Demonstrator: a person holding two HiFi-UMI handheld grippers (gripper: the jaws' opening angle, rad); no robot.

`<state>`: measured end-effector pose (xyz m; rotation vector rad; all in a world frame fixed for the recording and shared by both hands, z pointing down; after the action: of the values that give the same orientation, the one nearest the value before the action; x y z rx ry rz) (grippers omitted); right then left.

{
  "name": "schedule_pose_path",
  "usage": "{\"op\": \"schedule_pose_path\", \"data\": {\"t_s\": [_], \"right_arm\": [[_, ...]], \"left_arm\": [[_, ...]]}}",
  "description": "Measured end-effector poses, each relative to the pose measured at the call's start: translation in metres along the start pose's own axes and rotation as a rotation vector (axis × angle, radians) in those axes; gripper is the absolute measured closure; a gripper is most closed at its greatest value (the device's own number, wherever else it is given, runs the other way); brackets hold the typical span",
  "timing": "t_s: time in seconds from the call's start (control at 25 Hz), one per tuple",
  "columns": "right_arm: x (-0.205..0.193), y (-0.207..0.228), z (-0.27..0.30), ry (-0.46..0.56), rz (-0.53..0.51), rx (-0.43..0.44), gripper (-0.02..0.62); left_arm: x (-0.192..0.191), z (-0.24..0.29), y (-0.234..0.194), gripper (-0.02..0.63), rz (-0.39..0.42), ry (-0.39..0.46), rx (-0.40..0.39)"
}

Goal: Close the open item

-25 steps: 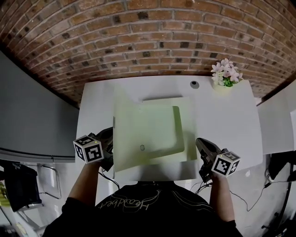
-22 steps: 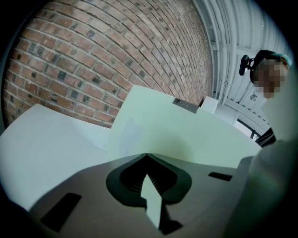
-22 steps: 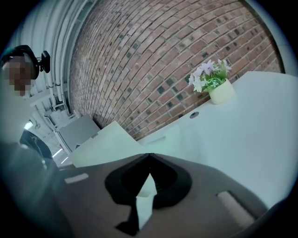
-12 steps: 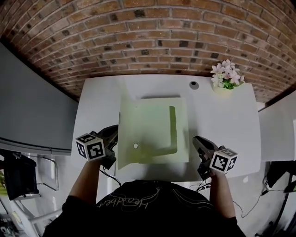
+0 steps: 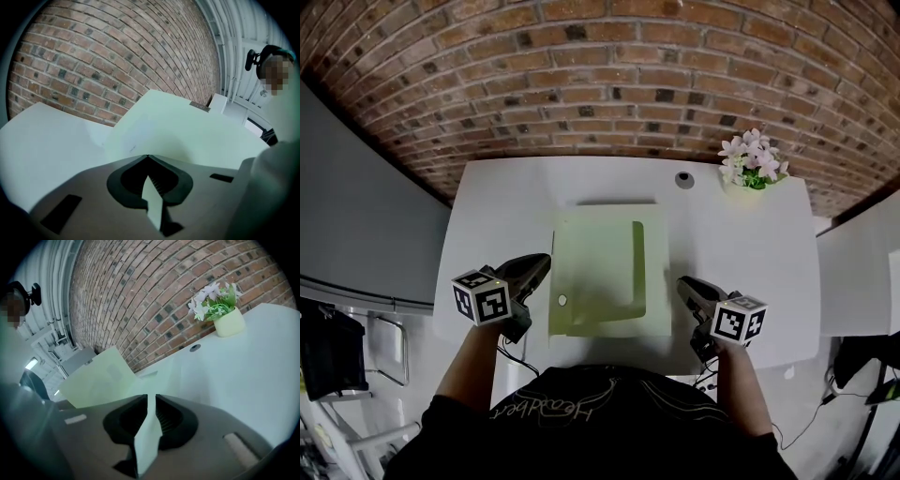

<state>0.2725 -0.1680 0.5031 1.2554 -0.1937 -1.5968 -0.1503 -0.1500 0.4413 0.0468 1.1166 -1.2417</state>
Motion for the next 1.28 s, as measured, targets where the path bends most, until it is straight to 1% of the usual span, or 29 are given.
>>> {"op": "schedule_pose_path", "data": {"t_s": [0.16,0.4,0.52,0.8,0.96,1.12,1.28], "right_arm": [[-0.003,0.007,0.009,-0.036,0.006,-0.001,0.551],[-0.003,0.014,0.02,-0.043,0.021,0.001,0.551],[-0.005,0.018,0.023,-0.044,0.026,-0.002,0.551],[-0.01,0.025,0.026,-0.038,0.08,0.013,0.551],[-0.012,0.027,0.029,-0.047,0.089,0.016,0.551],[-0.013,0.027,0.031,-0.036,0.117,0.052,0.552],[-0.014,0.026,0.031,-0.035,0.136,0.056,0.552]], "left_arm": [[0.003,0.006,0.003,0.604,0.015,0.003,0.004],[0.001,0.015,0.006,0.604,0.024,-0.02,0.011],[0.0,0.019,0.009,0.604,0.031,-0.025,0.004],[0.0,0.031,0.014,0.604,0.038,-0.04,-0.022],[-0.004,0.04,0.015,0.604,0.033,-0.053,-0.047],[-0.006,0.045,0.016,0.604,0.029,-0.061,-0.052],[-0.008,0.049,0.017,0.604,0.033,-0.071,-0.054]]}}
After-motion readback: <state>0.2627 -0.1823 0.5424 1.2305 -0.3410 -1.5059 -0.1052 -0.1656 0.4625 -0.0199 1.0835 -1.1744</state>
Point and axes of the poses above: the fingertips, and each gripper's own axes: z forward along the fingers, y to its right, x out of its top, the point moved 10 cm from there along -z, backward along the fingers, and after that the axes turned 6 degrees about -y, right-handed, at the moved point
